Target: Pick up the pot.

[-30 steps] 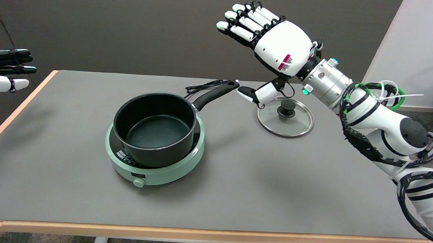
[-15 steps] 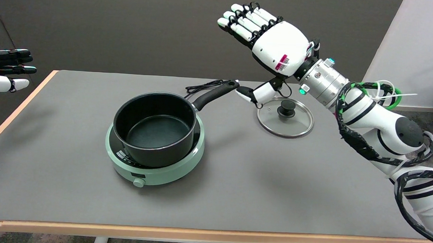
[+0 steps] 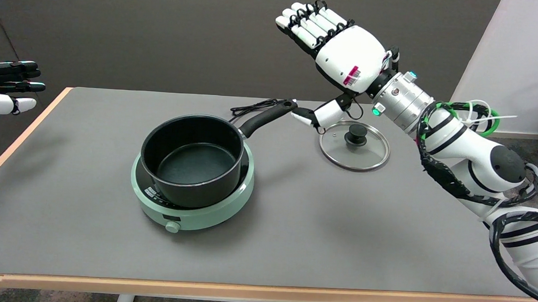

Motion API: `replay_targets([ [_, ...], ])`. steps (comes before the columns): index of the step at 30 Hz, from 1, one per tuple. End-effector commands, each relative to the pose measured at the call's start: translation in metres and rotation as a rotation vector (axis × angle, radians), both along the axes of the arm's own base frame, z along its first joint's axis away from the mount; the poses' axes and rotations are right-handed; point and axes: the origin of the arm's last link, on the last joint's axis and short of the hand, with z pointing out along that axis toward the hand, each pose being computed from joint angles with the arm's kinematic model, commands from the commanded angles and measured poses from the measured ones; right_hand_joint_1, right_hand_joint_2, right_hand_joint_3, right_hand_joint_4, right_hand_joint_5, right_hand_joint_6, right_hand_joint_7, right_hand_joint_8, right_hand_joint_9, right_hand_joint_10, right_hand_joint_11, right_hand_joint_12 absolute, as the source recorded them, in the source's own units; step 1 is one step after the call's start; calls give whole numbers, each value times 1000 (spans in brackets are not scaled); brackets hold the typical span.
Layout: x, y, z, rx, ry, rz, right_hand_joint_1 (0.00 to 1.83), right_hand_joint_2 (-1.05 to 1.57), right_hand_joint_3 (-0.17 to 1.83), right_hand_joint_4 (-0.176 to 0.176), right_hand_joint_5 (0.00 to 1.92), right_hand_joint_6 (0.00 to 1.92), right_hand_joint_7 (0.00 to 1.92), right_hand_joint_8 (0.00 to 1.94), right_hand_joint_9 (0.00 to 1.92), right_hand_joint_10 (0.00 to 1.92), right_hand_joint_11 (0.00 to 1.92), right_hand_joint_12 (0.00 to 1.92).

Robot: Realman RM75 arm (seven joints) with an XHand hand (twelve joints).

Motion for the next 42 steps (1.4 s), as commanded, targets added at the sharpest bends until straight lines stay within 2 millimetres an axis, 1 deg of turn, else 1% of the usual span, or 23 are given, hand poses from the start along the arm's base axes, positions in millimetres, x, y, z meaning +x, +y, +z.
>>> replay_targets([
  [1,1,-2,6,-27,-9,2,670,379,858,-159,59,169,41,68,29,65,17,375],
  [13,4,-2,11,-43,-12,9,612,384,857,-158,64,162,46,45,34,45,18,361],
  [42,7,-3,14,-50,-12,18,609,389,861,-136,71,208,46,40,32,32,21,360],
])
